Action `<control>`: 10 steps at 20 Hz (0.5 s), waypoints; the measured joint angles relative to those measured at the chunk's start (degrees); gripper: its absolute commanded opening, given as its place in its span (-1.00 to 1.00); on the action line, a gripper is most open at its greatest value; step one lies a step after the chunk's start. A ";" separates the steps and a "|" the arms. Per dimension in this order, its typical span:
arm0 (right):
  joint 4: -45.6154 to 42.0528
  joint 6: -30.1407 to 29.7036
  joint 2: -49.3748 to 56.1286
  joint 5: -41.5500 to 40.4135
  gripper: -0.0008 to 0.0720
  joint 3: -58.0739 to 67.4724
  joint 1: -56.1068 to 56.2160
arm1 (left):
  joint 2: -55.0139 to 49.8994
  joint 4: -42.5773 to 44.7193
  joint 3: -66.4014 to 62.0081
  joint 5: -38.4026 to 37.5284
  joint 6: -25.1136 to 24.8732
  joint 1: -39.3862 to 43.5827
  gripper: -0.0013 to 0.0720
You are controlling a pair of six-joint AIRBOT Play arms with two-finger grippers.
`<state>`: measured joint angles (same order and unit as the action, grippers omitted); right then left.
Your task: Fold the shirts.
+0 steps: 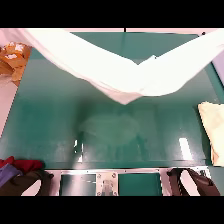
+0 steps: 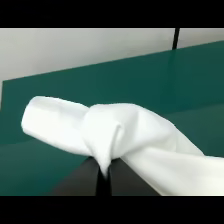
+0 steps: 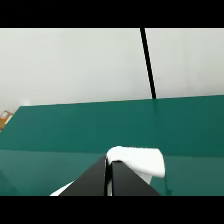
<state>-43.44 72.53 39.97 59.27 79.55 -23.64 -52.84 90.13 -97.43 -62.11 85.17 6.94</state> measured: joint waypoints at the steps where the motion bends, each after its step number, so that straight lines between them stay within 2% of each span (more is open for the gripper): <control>1: -0.70 0.81 -0.52 -0.33 -0.94 -0.04 -0.13 | 0.44 1.14 0.02 -1.44 0.00 0.00 -0.90; 6: -1.66 2.84 4.33 -1.14 -0.94 -3.21 1.57 | -1.95 2.29 8.61 -6.01 0.07 0.00 -0.89; 10: -2.12 3.02 17.16 -3.10 -0.94 -9.38 7.56 | -8.46 -4.87 23.69 1.07 0.42 0.02 -0.89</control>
<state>-45.56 75.55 57.12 56.16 70.17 -16.08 -61.30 85.25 -73.73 -61.04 85.58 6.96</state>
